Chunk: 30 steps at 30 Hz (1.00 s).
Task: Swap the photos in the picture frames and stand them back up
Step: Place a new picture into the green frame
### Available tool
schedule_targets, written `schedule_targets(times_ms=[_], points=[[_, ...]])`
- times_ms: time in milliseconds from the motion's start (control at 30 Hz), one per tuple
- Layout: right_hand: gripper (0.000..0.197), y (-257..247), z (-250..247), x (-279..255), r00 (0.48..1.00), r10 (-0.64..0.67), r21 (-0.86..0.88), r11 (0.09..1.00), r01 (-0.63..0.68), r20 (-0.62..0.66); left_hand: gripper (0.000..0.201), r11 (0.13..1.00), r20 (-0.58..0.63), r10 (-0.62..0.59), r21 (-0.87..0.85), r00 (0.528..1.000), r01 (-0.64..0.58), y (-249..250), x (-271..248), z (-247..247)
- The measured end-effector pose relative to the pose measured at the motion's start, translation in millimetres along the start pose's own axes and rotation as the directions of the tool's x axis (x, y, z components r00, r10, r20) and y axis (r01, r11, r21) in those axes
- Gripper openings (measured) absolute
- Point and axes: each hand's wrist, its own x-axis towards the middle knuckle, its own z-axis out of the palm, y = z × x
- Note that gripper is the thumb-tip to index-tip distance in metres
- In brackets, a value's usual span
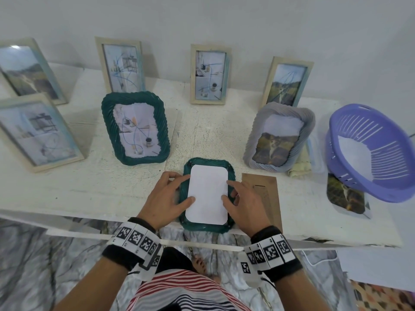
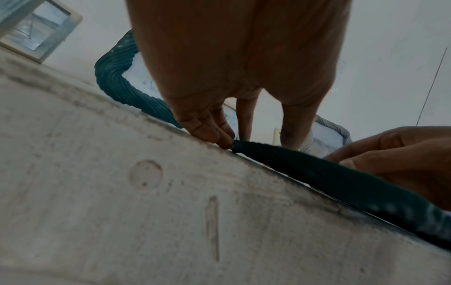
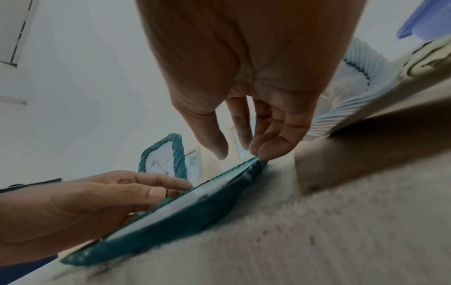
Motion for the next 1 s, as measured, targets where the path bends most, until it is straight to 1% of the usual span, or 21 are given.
schedule_targets(times_ms=[67, 133, 167, 233, 300, 367, 400, 467, 533, 600, 667, 733, 800, 900, 1000], points=[[0.036, 0.1, -6.6, -2.9, 0.998, 0.018, -0.012, 1.0, -0.018, -0.056, 0.066, 1.0, -0.019, 0.002, -0.029, 1.0, -0.002, 0.0, -1.8, -0.7], [0.033, 2.7, -16.3, -7.4, 0.991, 0.062, -0.081, 0.994, -0.072, -0.122, 0.057, 0.998, -0.053, 0.01, -0.061, 0.999, -0.014, -0.9, -4.5, -1.1], [0.032, 4.4, -21.8, -10.4, 0.983, 0.104, -0.144, 0.981, -0.127, -0.154, 0.052, 0.997, -0.068, 0.015, -0.071, 0.998, -0.02, -2.0, -6.5, -1.1], [0.038, 9.1, -32.1, -16.8, 0.957, 0.208, -0.305, 0.915, -0.263, -0.202, 0.044, 0.995, -0.092, 0.029, -0.097, 0.995, -0.038, -4.9, -9.9, -1.0], [0.052, 13.4, -40.3, -22.7, 0.928, 0.309, -0.418, 0.83, -0.369, -0.205, 0.04, 0.99, -0.1, 0.047, -0.131, 0.994, -0.06, -7.5, -12.8, -0.4], [0.062, 17.2, -44.1, -26.0, 0.897, 0.408, -0.428, 0.789, -0.441, -0.171, 0.041, 0.986, -0.091, 0.068, -0.148, 0.994, -0.081, -9.4, -14.6, 1.1], [0.063, 18.5, -44.5, -27.6, 0.887, 0.437, -0.424, 0.783, -0.456, -0.147, 0.044, 0.984, -0.088, 0.077, -0.151, 0.993, -0.089, -10.6, -15.5, 2.3], [0.061, 19.5, -43.5, -28.7, 0.884, 0.451, -0.41, 0.788, -0.459, -0.121, 0.048, 0.983, -0.092, 0.083, -0.159, 0.992, -0.097, -12.7, -16.7, 3.7], [0.057, 21.3, -43.5, -28.2, 0.879, 0.461, -0.356, 0.807, -0.471, -0.118, 0.05, 0.979, -0.1, 0.09, -0.173, 0.991, -0.106, -14.4, -17.2, 4.1], [0.055, 22.7, -46.2, -28.2, 0.866, 0.487, -0.273, 0.822, -0.499, -0.115, 0.047, 0.976, -0.088, 0.098, -0.184, 0.991, -0.113, -15.7, -17.8, 4.3], [0.054, 20.4, -50.2, -29.3, 0.859, 0.493, -0.198, 0.836, -0.512, -0.138, 0.043, 0.977, -0.068, 0.112, -0.174, 0.991, -0.123, -16.8, -19.0, 4.3], [0.053, 11.5, -51.3, -30.0, 0.872, 0.458, -0.167, 0.859, -0.485, -0.174, 0.043, 0.978, -0.055, 0.133, -0.154, 0.99, -0.141, -18.8, -19.5, 4.3], [0.054, -3.1, -48.7, -29.2, 0.898, 0.406, -0.164, 0.887, -0.432, -0.173, 0.045, 0.979, -0.049, 0.149, -0.136, 0.988, -0.155, -19.5, -19.9, 4.7], [0.056, -27.1, -37.5, -21.9, 0.943, 0.312, -0.216, 0.919, -0.331, -0.117, 0.045, 0.978, -0.057, 0.173, -0.112, 0.983, -0.178, -18.8, -19.9, 5.3], [0.061, -46.0, -20.4, -12.4, 0.966, 0.255, -0.28, 0.926, -0.254, -0.032, 0.044, 0.975, -0.064, 0.186, -0.108, 0.98, -0.192, -18.3, -20.2, 5.6]])
